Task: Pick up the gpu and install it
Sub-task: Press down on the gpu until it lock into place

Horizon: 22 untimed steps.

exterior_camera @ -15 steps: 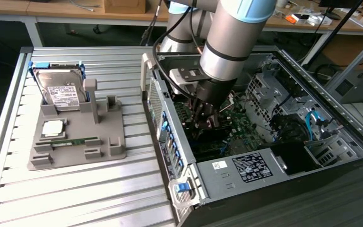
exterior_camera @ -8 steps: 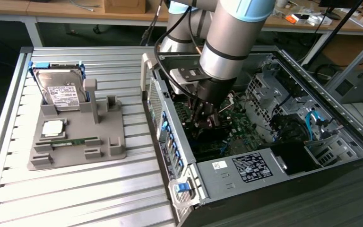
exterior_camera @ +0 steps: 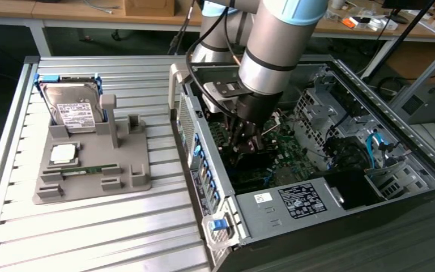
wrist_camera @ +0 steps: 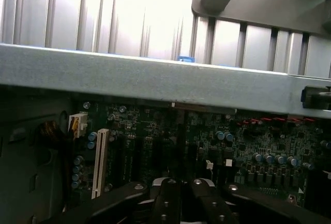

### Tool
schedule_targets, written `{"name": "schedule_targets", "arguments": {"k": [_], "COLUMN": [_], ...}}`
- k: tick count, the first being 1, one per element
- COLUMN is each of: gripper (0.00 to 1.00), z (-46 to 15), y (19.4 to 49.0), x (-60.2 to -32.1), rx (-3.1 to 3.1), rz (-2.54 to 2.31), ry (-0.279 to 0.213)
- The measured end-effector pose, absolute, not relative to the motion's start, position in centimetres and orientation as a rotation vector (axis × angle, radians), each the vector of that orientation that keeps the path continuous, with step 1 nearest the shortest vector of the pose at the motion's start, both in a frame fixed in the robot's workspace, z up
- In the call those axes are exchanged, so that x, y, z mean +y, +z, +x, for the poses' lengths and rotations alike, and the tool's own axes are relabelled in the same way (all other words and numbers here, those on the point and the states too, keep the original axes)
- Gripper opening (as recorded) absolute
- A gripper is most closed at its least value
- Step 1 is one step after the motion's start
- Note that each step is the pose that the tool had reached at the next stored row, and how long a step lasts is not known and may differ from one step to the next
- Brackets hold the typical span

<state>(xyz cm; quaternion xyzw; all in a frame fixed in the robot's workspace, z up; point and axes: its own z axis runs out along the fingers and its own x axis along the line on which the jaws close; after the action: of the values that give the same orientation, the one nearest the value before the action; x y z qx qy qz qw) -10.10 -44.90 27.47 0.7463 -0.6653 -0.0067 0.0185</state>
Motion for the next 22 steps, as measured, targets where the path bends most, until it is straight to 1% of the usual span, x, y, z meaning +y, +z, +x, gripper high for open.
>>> {"name": "schedule_targets", "arguments": {"k": [22], "gripper": [0.11], "z": [-10.39], "y": [26.96], "x": [-45.12], "rx": [-2.043], "rz": [2.337], "ry": [-0.02]}}
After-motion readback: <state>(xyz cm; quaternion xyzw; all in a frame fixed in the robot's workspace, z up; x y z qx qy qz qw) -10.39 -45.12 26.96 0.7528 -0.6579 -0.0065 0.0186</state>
